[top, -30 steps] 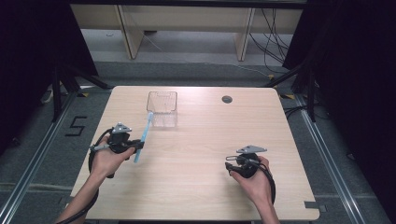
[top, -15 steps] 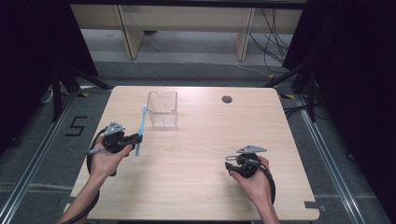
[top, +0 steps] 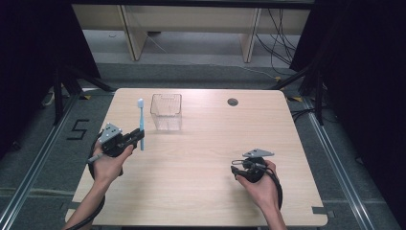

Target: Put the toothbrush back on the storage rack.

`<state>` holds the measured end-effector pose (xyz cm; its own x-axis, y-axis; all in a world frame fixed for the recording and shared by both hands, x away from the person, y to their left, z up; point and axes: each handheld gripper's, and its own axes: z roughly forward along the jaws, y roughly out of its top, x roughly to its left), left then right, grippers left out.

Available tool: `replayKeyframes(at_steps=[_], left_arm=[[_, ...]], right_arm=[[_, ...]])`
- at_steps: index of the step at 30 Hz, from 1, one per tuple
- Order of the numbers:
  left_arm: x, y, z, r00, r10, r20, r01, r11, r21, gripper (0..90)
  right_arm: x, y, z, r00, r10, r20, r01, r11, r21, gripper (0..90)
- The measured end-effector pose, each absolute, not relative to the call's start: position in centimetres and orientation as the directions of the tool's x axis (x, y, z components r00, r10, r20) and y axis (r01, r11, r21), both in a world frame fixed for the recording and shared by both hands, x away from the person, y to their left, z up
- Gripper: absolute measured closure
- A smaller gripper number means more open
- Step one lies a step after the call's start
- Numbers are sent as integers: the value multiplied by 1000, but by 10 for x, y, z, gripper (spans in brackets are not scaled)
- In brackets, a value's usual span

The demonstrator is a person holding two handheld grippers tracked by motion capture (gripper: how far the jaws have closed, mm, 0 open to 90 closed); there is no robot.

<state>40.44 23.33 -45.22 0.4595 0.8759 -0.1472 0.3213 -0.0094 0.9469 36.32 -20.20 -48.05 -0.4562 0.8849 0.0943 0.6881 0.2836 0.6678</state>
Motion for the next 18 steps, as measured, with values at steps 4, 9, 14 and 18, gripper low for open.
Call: replayKeyframes(at_steps=[4,9,14,18], left_arm=[[404,235,-452,448,882,-143,277,15,961,783],[405,237,-451,434,891,-138,240,34,970,783],[406,239,-446,406,903,-139,203,59,977,784],[406,240,-443,398,908,-129,182,59,981,784]], right_arm=[[364,-203,-481,-460,883,92,684,286,671,493],[363,-203,-480,-454,887,80,682,288,672,493],[363,-202,-481,-455,886,91,686,283,671,492],[364,-202,-481,-460,882,101,685,280,673,492]])
